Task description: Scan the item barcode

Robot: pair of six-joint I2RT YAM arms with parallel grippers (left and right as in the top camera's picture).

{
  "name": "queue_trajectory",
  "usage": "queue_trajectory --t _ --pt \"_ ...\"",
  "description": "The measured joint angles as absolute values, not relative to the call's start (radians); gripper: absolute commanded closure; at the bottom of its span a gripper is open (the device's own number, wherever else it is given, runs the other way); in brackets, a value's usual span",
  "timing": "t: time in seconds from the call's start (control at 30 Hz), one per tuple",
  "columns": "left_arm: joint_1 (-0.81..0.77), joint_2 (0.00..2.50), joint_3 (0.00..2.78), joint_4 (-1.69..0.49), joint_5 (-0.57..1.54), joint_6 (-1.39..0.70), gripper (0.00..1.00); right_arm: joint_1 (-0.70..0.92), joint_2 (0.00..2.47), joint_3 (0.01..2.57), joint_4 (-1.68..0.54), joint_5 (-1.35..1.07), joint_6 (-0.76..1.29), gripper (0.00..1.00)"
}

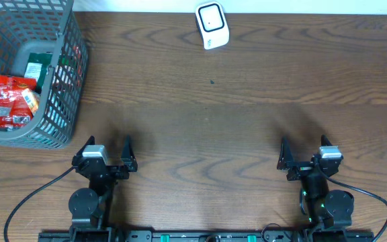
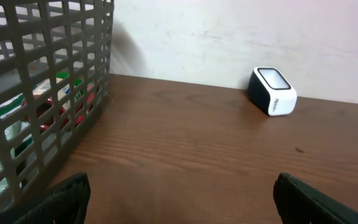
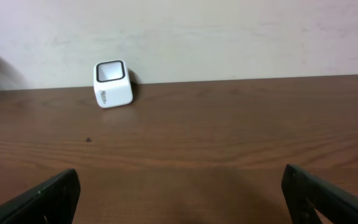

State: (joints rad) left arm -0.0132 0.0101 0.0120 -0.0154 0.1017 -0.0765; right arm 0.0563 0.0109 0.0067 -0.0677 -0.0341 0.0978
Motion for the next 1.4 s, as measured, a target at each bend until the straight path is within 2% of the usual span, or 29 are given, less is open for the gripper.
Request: queue_trajectory --t 0.73,0.9,1.17,1.4 --pt "-0.013 0.010 0.012 -0.015 0.105 -0.077 0.06 0.056 0.011 0.006 -0.068 -0.034 0.098 0.01" --pt "-0.013 0.010 0.026 -0.027 0.221 -0.078 0.06 0.056 0.011 0.006 -0.068 -0.034 0.098 0.01" --pt "-0.013 0.011 0.113 -0.190 0.346 -0.124 0.06 0.056 0.011 0.010 -0.038 -0.077 0.098 0.01" --pt "-0.013 0.099 0.389 -0.343 0.365 -0.135 0.06 0.056 0.019 0.125 -0.040 -0.116 0.098 0.01"
